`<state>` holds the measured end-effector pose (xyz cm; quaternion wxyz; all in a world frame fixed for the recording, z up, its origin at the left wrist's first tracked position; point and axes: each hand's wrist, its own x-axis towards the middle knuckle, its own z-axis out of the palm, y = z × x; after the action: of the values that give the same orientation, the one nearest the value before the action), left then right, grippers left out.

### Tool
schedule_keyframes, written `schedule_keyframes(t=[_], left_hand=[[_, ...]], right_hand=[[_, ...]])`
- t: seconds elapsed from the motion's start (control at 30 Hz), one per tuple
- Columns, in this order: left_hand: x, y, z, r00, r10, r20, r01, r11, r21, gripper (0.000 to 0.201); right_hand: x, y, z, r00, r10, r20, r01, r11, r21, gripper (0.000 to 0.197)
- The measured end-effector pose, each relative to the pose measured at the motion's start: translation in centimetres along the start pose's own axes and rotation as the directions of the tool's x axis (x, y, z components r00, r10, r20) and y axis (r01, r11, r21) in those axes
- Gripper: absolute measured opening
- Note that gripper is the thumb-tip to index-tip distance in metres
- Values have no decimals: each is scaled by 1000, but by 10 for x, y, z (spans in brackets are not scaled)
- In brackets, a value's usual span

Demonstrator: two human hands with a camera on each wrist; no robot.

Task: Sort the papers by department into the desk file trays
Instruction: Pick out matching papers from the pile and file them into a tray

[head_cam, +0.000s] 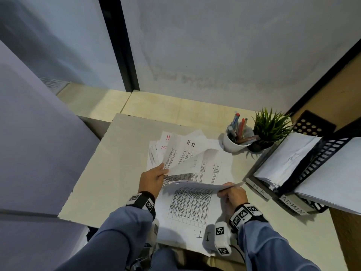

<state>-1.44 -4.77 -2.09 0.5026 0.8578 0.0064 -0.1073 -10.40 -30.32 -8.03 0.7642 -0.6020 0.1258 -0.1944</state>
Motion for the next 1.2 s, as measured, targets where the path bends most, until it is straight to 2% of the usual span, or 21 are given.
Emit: schedule_keyframes(t=[0.07, 0.1, 0.17, 0.2, 0.23, 0.3, 0.37, 0.43, 0.5, 0.53, 0.57, 0.6, 0.63, 0.7, 0.8, 0.87, 0.93, 1.0, 1.07, 1.13, 1.2], left_hand=[[-1, 4, 2, 999, 33, -20, -33, 999, -41, 18], [-1, 9, 2, 1000, 27, -10, -27, 998, -62, 18], [-1, 16, 2, 997, -43, 68, 51, 991, -124, 28], [-2, 21, 3, 988, -90, 122, 111, 979, -170, 28], [-3, 25, 4, 977, -137, 161, 172, 959, -225, 22], [-6, 31, 5, 957, -200, 211, 261, 911, -319, 10], [-6, 36, 6, 946, -222, 238, 298, 883, -362, 28], [-6, 47, 6, 941, -201, 272, 303, 857, -417, 31], [-8, 60, 6, 932, -194, 306, 326, 817, -476, 50], [-7, 66, 7, 936, -197, 293, 325, 806, -494, 67], [-6, 73, 7, 944, -192, 267, 306, 812, -498, 84], [-6, 82, 7, 959, -153, 238, 257, 822, -508, 88], [-6, 91, 7, 975, -112, 190, 195, 840, -507, 71], [-5, 110, 7, 998, -4, 55, 28, 901, -432, 20], [-9, 132, 1, 990, 103, -97, -134, 905, -404, 13], [-12, 132, 2, 990, 102, -100, -135, 896, -423, 15], [-15, 123, 9, 999, 35, -14, -38, 925, -377, 16], [-16, 108, 17, 996, -53, 76, 73, 953, -294, 12], [-17, 96, 23, 987, -102, 123, 130, 961, -244, 10], [-17, 98, 24, 985, -79, 152, 110, 973, -204, 14], [-17, 116, 25, 983, -2, 184, 36, 982, -184, 20]], right_hand=[[-4, -16, 14, 983, 93, -161, -111, 988, -107, 78], [-3, -24, 16, 944, 248, -217, -282, 949, -143, 64], [5, -42, 14, 759, 532, -375, -615, 775, -147, 30], [7, -49, 13, 693, 603, -396, -689, 715, -118, 19], [9, -53, 13, 674, 627, -391, -705, 704, -86, 16], [9, -59, 19, 682, 639, -355, -681, 733, 10, 22], [10, -63, 25, 703, 629, -332, -624, 770, 137, 23], [19, -69, 27, 712, 605, -355, -608, 785, 117, 22], [31, -78, 27, 735, 561, -382, -590, 806, 48, 27], [36, -85, 29, 759, 533, -373, -564, 825, 31, 32], [41, -93, 33, 786, 503, -360, -533, 846, 19, 32], [46, -103, 38, 815, 467, -345, -498, 867, -2, 29], [49, -115, 44, 844, 427, -325, -458, 888, -23, 25], [54, -142, 59, 902, 329, -279, -350, 937, -25, 20], [53, -178, 75, 956, 105, -273, -124, 991, -53, 17], [44, -189, 80, 963, 2, -268, -26, 996, -88, 20], [34, -180, 79, 969, 38, -245, -70, 990, -125, 25], [23, -159, 76, 956, 183, -230, -228, 956, -186, 23], [13, -139, 69, 912, 326, -249, -383, 894, -232, 16], [12, -136, 61, 895, 357, -269, -420, 878, -231, 14], [18, -149, 50, 908, 301, -292, -366, 908, -202, 15]])
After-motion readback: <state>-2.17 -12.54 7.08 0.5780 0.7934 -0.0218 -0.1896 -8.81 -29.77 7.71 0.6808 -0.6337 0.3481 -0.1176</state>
